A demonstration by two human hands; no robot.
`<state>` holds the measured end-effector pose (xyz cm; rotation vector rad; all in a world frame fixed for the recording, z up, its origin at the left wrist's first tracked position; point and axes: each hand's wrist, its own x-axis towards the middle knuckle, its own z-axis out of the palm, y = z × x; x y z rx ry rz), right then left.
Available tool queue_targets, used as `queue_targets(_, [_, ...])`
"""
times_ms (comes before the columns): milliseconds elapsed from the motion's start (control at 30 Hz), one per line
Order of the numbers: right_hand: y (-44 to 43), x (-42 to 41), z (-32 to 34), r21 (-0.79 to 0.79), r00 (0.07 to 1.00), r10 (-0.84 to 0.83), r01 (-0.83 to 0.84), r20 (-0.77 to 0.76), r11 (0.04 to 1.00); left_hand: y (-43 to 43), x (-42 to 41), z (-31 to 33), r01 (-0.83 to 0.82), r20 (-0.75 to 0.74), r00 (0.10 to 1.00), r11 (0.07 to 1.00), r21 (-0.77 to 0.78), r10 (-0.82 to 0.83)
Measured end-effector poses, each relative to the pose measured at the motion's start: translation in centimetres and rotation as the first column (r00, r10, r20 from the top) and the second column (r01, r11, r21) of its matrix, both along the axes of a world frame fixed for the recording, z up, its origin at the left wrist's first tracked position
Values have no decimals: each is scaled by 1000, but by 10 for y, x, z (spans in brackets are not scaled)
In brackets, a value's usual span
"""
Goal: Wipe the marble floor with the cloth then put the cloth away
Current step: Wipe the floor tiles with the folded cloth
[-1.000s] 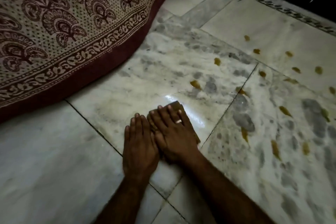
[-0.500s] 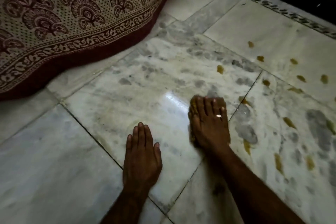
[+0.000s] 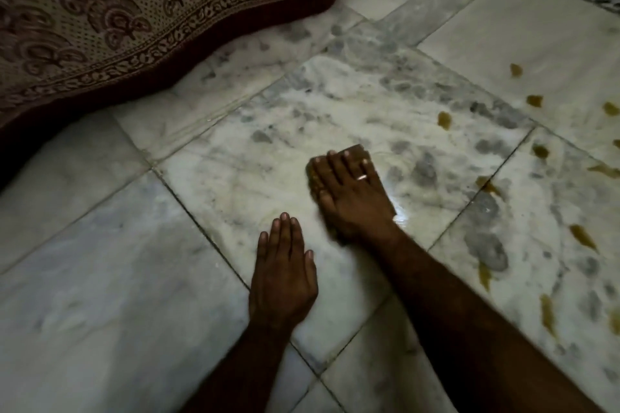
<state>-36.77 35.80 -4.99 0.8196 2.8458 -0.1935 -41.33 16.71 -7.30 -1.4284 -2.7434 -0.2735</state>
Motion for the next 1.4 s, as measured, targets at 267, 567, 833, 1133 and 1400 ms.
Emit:
queue_targets(267, [-51, 58, 2, -31, 972, -230, 229, -45, 973, -7, -6, 6, -183, 81, 981, 975, 125, 174])
queue_targets(567, [-117, -7, 4, -99, 968, 215, -228, -128, 969, -38, -21, -8, -472, 224, 871, 871, 138, 437])
queue_targets(833, [0, -3, 3, 12, 997, -75, 75, -14, 997, -19, -10, -7, -347, 95, 934, 937, 29, 343])
queue_targets(1133, [-39, 114, -2, 68, 919, -384, 389, -87, 919, 46, 20, -6, 12, 89, 996, 999, 36, -15])
queue_targets(1400, [1, 52, 1, -12, 988, -145, 145, -55, 989, 69, 26, -14, 99, 5, 995, 994, 50, -99])
